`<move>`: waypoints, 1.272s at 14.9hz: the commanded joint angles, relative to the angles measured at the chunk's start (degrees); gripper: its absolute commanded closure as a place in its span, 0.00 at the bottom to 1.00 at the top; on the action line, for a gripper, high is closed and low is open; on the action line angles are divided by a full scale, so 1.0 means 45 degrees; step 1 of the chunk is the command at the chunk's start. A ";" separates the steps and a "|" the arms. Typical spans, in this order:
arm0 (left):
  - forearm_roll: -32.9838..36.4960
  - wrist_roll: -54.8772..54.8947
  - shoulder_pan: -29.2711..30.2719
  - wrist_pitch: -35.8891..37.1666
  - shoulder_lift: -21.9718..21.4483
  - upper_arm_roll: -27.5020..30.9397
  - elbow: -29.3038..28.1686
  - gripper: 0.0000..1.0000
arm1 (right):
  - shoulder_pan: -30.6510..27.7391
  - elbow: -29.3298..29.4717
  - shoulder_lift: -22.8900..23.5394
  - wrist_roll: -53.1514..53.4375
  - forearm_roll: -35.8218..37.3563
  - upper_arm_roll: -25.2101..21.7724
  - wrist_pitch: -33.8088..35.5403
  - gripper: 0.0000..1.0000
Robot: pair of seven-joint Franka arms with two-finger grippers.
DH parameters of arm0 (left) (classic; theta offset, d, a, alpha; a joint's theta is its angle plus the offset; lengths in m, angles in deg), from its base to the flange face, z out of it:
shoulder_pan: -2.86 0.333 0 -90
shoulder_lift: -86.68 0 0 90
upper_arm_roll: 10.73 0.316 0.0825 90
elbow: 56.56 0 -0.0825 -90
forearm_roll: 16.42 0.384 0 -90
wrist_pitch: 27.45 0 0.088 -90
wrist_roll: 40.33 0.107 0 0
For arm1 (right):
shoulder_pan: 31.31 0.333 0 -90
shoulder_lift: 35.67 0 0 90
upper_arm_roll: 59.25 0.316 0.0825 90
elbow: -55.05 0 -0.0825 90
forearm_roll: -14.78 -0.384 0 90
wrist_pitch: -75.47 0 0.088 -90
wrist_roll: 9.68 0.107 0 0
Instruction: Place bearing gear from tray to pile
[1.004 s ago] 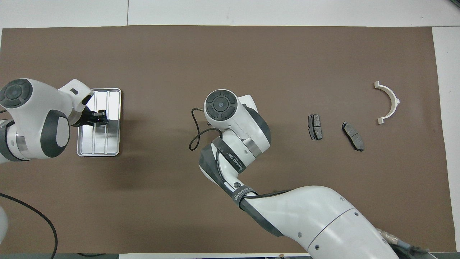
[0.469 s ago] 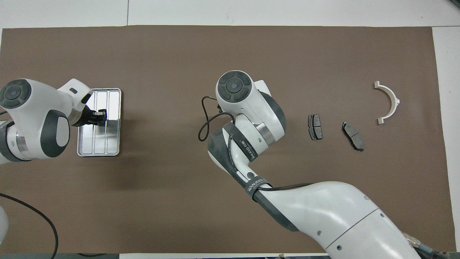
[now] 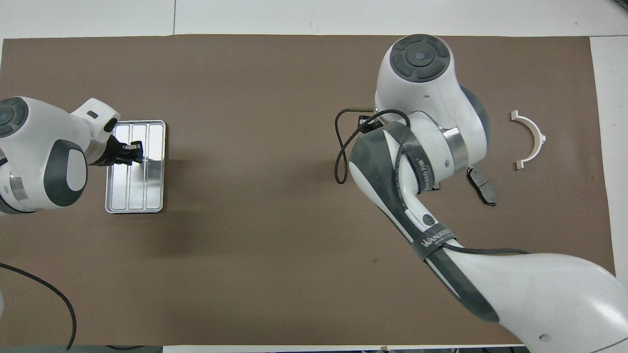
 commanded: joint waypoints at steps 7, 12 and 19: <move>-0.0163 -0.6087 -0.3253 0.2707 0.0013 -0.0066 0.2777 0.94 | -0.3319 -0.0354 -0.0531 -0.6908 0.0009 0.0169 0.0265 1.00; 0.0014 -0.9702 -0.6709 0.3836 0.1257 -0.0008 0.4706 0.95 | -0.4667 -0.1580 -0.0784 -0.8901 -0.0011 0.0188 -0.1078 1.00; 0.0502 -1.1584 -0.8493 0.3707 0.3685 -0.0007 0.7604 0.95 | -0.5334 -0.3712 -0.0629 -0.9961 -0.0011 0.0169 -0.4615 1.00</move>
